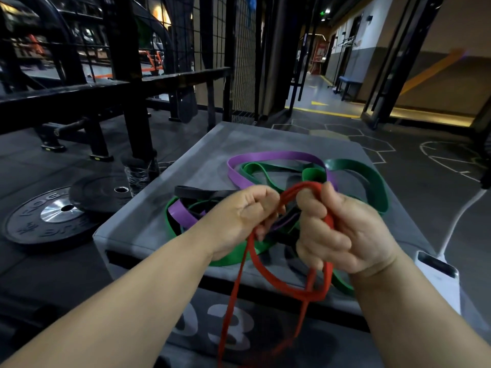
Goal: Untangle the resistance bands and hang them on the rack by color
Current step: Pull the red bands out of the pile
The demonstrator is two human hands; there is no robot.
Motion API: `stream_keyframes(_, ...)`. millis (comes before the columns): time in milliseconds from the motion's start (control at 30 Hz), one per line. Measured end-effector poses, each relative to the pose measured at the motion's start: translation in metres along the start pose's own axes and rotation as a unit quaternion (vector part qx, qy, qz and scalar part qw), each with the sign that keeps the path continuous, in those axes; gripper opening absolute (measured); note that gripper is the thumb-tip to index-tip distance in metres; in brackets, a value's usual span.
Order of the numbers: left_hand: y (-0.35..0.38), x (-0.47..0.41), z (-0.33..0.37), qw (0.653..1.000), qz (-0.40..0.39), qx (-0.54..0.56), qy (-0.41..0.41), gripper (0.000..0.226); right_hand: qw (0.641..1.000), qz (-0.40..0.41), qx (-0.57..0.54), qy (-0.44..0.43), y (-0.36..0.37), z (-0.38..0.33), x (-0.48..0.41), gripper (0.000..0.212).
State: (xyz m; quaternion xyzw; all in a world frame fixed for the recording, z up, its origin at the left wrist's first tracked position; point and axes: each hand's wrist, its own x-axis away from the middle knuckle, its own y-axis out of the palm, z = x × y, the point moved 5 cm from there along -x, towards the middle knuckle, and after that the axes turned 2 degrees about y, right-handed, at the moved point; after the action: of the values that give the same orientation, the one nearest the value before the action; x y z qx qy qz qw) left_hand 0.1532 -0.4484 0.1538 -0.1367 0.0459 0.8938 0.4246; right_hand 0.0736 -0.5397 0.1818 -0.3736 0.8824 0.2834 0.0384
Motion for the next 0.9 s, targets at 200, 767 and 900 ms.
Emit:
stream_keyframes(200,0.028,0.012,-0.037,0.976,-0.156,-0.069,-0.136,0.041,0.988,0.066,-0.075,-0.114,-0.006,-0.037,0.010,0.023)
stream_keyframes(767,0.022,0.010,-0.052,0.960,-0.078,-0.164,-0.215,0.013,0.868,0.319,-0.074,-0.375,-0.036,-0.097,0.072,0.022)
stream_keyframes(900,0.014,0.012,-0.048,0.948,-0.114,-0.178,-0.237,0.015,0.828,0.401,-0.051,-0.390,-0.039,-0.100,0.077,0.019)
